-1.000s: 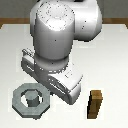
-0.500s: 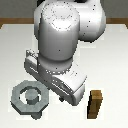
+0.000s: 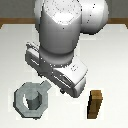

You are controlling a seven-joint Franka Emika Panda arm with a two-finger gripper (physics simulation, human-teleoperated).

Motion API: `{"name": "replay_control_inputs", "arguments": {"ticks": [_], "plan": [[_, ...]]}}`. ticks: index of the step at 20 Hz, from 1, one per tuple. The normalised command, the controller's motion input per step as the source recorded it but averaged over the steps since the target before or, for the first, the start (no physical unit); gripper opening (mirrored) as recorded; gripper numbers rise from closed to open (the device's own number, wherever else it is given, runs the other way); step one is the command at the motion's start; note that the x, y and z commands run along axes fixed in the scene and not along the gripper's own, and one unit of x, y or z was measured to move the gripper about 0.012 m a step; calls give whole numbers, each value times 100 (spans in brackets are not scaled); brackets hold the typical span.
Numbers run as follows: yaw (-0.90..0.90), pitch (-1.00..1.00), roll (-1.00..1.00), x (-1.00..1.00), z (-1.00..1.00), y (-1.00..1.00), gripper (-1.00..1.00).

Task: Put the loop with the handle onto the peg.

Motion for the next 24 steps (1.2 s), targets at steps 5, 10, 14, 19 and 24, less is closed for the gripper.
{"name": "replay_control_inputs", "arguments": {"ticks": [5, 10, 14, 19, 24], "plan": [[0, 0, 0, 0, 0, 0, 100], [0, 0, 0, 0, 0, -40, 100], [0, 0, 0, 0, 0, -25, 100], [0, 0, 0, 0, 0, -20, 100], [0, 0, 0, 0, -40, 0, 100]]}}
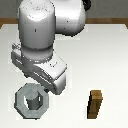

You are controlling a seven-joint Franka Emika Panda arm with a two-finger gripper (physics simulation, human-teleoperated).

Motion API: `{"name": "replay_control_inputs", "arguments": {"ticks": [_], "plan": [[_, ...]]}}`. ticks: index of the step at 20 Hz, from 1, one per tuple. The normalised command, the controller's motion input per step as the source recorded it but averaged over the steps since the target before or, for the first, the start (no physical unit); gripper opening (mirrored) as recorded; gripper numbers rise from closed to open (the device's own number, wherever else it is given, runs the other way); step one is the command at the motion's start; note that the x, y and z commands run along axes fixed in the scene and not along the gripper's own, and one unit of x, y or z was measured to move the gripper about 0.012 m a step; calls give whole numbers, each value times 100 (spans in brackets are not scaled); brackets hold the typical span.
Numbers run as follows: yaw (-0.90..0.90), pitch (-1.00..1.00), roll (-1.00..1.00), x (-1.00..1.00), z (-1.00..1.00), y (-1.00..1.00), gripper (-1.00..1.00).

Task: Put the loop with the handle onto the peg.

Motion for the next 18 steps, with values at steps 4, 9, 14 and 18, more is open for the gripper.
{"name": "replay_control_inputs", "arguments": {"ticks": [4, 9, 14, 18], "plan": [[0, 0, 0, 0, -100, 0, 100], [0, 0, 0, 0, -100, 0, 100], [0, 0, 0, 0, -60, 0, 100], [0, 0, 0, 0, 0, 0, 100]]}}
